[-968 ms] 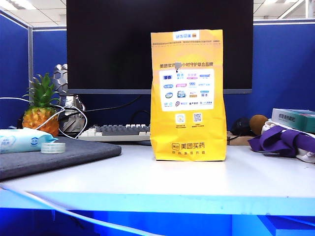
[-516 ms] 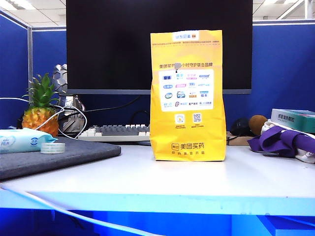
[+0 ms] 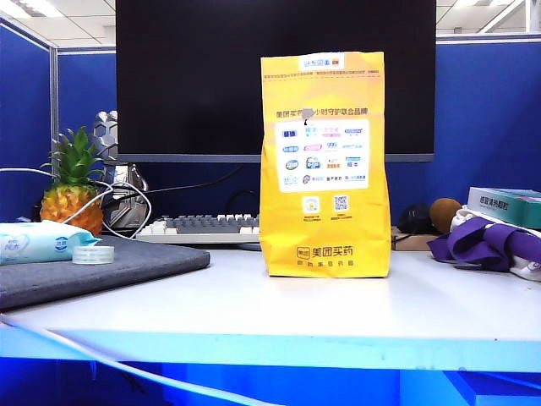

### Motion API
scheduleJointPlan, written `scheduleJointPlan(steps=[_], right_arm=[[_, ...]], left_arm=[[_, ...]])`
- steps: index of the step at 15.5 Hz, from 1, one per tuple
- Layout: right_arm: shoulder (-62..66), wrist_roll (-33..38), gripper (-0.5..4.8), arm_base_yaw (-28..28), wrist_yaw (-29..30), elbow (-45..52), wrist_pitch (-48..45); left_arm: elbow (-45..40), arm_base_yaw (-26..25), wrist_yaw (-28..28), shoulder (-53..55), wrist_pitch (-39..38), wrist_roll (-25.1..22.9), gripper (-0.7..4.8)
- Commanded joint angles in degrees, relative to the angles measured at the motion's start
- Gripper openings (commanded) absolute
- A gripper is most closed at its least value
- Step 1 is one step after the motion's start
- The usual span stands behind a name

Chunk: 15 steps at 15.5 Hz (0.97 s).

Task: Pick up the orange and throw it into the yellow paper bag.

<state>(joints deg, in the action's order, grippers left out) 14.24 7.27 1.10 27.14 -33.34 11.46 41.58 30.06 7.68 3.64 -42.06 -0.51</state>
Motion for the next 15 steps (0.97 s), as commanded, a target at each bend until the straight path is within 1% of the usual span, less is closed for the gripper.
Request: scheduleJointPlan(steps=[1,2,3,4,6,8,9,10,11,12,13,14,15], right_arm=[[0.02,2.34,4.79,-0.02,0.79,2.64,-1.09],[0.02,3.78,4.79,-0.39,2.69,4.00,-1.16],[0.04,4.96,4.79,-1.49,2.84,6.16,-1.99],[0.04,4.98,4.79,-2.89,2.43,8.41,-3.76],[0.04,4.98,4.79,-4.87,-1.22,11.58,-5.86],[0.04,4.87,4.79,-7.76,-4.81,16.85,-10.67],[0.04,4.68,4.79,-9.18,-7.10,19.67,-15.06],[0.04,4.68,4.79,-10.38,-9.05,22.45,-20.31],[0.04,4.70,4.79,-11.82,-9.66,25.44,-26.58],[0.04,4.74,4.79,-12.48,-9.64,26.64,-28.33],[0.04,5.07,4.79,-12.76,-9.27,26.82,-27.61],[0.00,8.28,4.79,-12.74,-8.09,26.82,-26.49],[0.00,9.64,4.79,-12.74,-7.52,26.82,-25.81]], left_arm=[[-15.72,-0.02,-2.43,-3.10,25.70,3.08,4.79],[-20.35,-0.04,-2.14,-1.68,33.70,3.06,4.79],[-25.73,-0.02,0.72,0.68,41.83,2.51,4.79],[-27.87,-0.04,5.90,2.80,43.30,-0.81,4.79],[-28.26,-0.04,8.17,5.22,43.19,-10.12,4.79],[-28.26,-0.07,8.09,6.58,48.00,-11.17,4.79],[-28.28,-0.07,7.39,6.58,49.09,-12.24,4.79],[-28.28,-0.09,5.95,6.56,49.96,-12.98,4.79],[-28.28,-0.09,2.47,6.54,50.34,-12.98,4.79],[-28.28,-0.09,1.29,6.56,50.23,-12.94,4.79],[-28.28,-0.07,1.53,6.49,49.79,-11.69,4.79],[-28.26,-0.07,1.51,6.45,49.42,-7.78,4.79],[-28.26,-0.07,1.40,6.45,49.31,-7.08,4.79]])
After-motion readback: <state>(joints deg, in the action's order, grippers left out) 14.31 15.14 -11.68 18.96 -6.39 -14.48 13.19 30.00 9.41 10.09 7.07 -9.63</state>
